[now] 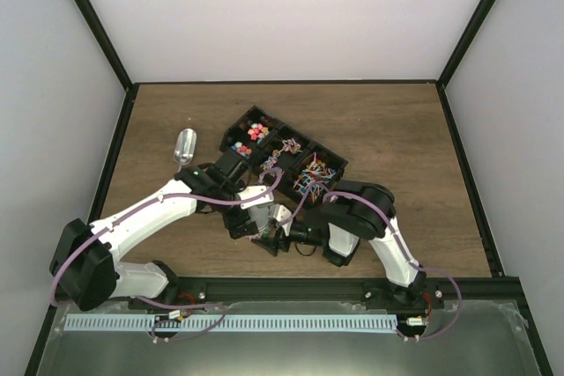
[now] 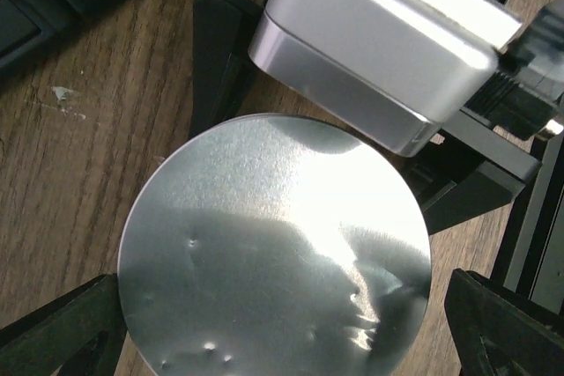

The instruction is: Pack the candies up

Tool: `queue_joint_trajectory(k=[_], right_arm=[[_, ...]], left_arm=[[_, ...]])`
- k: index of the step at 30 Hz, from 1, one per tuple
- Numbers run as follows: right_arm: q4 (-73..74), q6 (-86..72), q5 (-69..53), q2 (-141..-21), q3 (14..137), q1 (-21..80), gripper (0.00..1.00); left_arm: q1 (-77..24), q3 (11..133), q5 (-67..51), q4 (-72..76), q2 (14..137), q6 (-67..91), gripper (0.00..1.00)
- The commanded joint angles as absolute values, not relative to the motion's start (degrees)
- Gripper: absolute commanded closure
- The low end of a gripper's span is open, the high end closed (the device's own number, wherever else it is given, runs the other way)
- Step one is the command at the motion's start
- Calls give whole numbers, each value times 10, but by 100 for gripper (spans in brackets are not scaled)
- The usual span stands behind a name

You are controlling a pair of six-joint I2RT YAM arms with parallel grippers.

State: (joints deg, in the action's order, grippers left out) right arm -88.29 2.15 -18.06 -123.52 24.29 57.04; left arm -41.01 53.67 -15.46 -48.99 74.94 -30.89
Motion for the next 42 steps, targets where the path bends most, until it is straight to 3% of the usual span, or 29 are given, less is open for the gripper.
queue_joint_trajectory(k=[1, 14, 19, 29, 32, 35, 42], right_arm=[[-1078, 32, -188, -1217, 248, 575, 7], [-1072, 30, -187, -1222, 256, 575, 11], [-1073, 30, -195, -1223, 255, 575, 11], [-1079, 39, -222, -1231, 254, 575, 14], [-1078, 38, -219, -1232, 256, 575, 16], [-1077, 36, -214, -1233, 256, 575, 17], [-1076, 33, -195, -1233, 250, 575, 17]], left_arm=[[-407, 546, -154, -510, 747, -323, 0], [-407, 564, -159, -517, 779, -331, 1], [-408, 564, -159, -521, 783, -351, 7], [-408, 594, -160, -581, 810, -599, 14], [-406, 613, -144, -591, 831, -645, 7], [-397, 635, -157, -592, 838, -614, 0], [-391, 605, -205, -559, 775, -429, 0]])
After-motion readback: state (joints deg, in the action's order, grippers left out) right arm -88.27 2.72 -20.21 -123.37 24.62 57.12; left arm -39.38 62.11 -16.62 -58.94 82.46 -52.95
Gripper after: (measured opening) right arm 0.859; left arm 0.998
